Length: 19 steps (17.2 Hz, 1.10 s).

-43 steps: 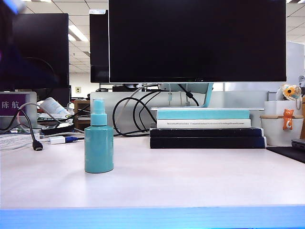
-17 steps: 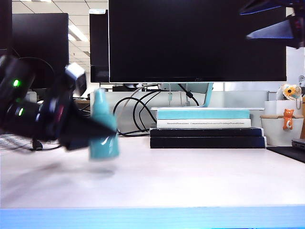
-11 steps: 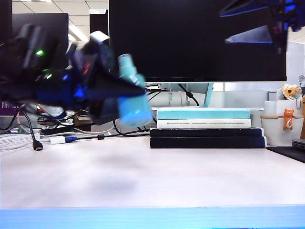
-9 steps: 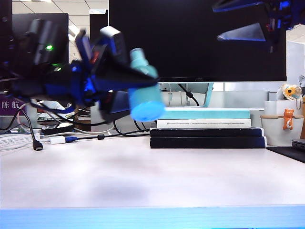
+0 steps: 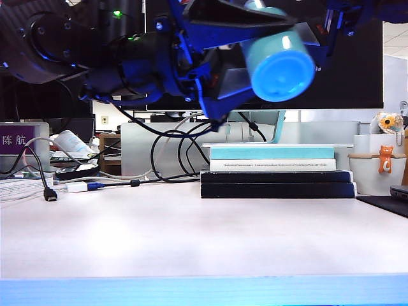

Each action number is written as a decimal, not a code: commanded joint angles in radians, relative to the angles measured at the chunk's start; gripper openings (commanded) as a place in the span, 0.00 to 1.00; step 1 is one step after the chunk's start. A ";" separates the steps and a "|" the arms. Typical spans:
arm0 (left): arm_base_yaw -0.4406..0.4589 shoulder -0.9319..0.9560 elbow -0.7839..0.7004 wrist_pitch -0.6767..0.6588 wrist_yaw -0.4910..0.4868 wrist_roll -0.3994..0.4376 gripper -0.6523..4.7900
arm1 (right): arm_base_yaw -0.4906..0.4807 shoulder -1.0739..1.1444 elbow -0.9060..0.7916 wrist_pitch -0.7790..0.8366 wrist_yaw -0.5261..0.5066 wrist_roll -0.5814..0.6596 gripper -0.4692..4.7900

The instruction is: Pick up the sprayer with the left hand and remove the lid with the right hand then place it on the table.

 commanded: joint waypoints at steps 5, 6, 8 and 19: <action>-0.033 -0.002 0.008 -0.004 0.017 0.037 0.38 | 0.001 -0.002 0.005 -0.019 -0.009 -0.004 0.35; -0.033 -0.002 0.009 -0.004 0.010 0.037 0.38 | 0.001 -0.002 0.005 -0.032 -0.009 -0.004 0.35; -0.033 -0.002 0.009 -0.004 -0.014 0.037 0.38 | 0.001 -0.002 0.005 -0.034 -0.008 -0.025 0.08; -0.027 -0.002 0.008 -0.331 -0.300 0.310 0.38 | 0.001 -0.011 0.005 -0.017 0.340 -0.027 0.08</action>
